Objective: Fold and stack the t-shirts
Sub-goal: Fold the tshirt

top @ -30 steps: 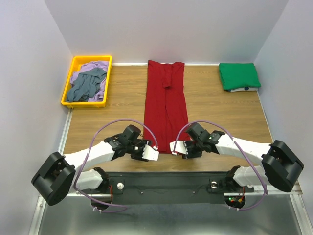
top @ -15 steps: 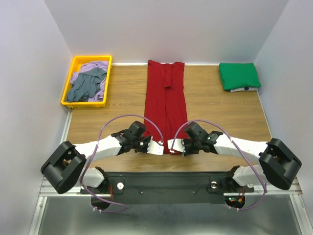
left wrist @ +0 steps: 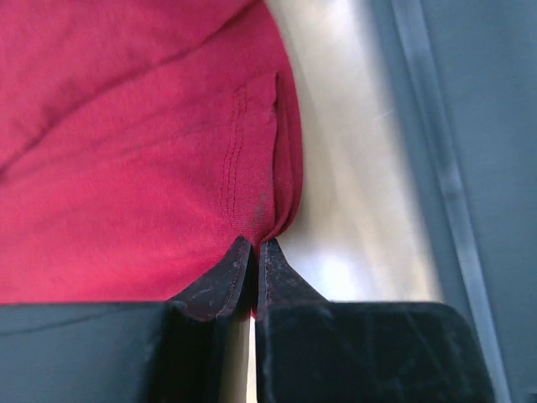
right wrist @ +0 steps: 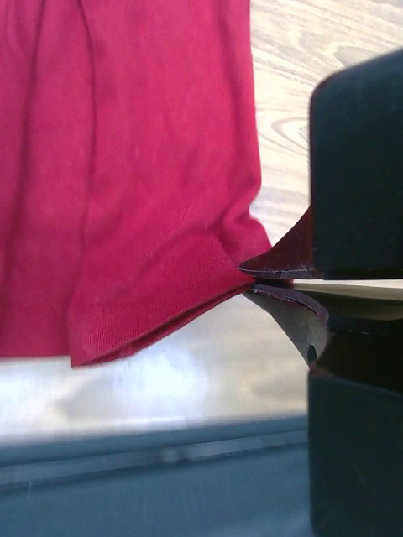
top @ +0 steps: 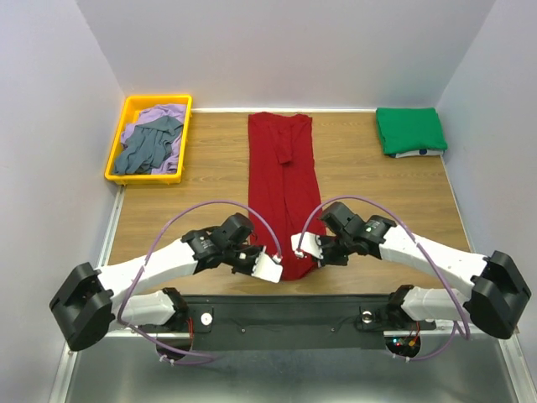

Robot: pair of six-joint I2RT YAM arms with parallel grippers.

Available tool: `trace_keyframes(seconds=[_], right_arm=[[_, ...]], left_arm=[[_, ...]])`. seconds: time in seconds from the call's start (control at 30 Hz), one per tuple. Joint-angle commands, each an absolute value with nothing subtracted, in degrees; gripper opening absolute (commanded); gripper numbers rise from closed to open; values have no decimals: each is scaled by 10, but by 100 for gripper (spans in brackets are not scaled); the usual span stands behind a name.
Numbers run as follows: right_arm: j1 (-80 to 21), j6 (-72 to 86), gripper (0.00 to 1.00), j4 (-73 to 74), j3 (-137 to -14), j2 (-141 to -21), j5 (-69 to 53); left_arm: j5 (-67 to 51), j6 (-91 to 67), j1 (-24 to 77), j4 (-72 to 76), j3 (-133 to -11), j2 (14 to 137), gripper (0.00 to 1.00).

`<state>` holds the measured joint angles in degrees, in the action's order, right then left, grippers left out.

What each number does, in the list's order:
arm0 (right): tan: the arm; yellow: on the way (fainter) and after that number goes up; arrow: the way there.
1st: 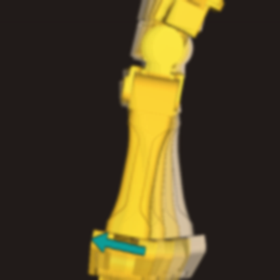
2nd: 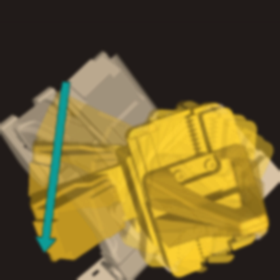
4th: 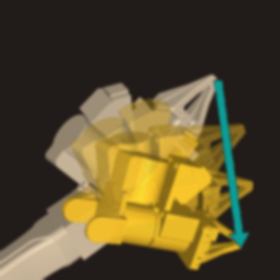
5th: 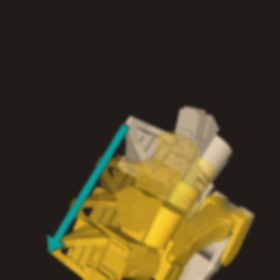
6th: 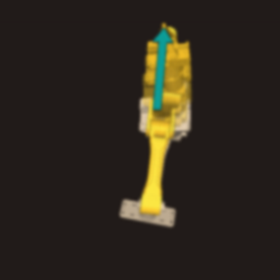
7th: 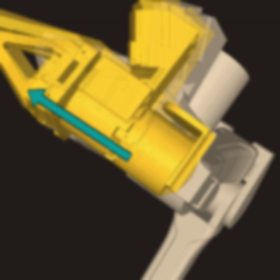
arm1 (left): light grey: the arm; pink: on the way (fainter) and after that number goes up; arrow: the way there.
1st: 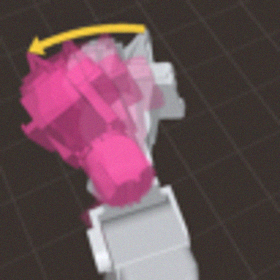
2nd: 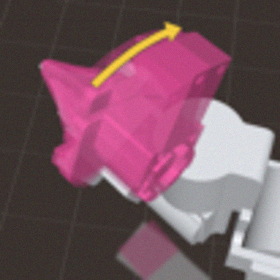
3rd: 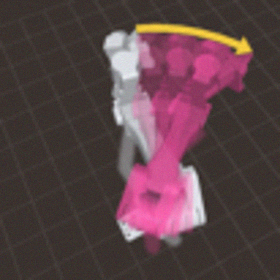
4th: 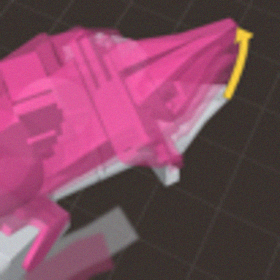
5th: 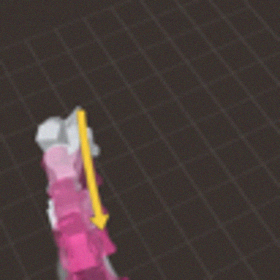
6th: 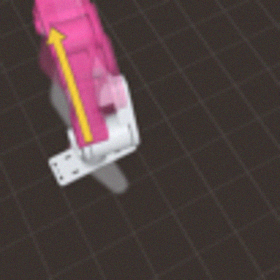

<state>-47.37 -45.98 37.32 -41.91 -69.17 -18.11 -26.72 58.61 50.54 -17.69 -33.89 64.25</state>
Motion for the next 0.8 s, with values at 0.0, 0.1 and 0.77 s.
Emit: trace_keyframes(seconds=[0.0, 0.1, 0.77], right_arm=[[-479, -437, 0, 456, -475, -662, -219], [-474, -440, 1, 452, -490, -665, -188], [-309, -606, 1, 353, -643, -886, -189]], left_arm=[[-346, 530, 531, -245, -372, 602, 0], [-363, 491, 507, -254, -390, 605, 0], [-403, 635, 278, -236, -571, 850, 0]])
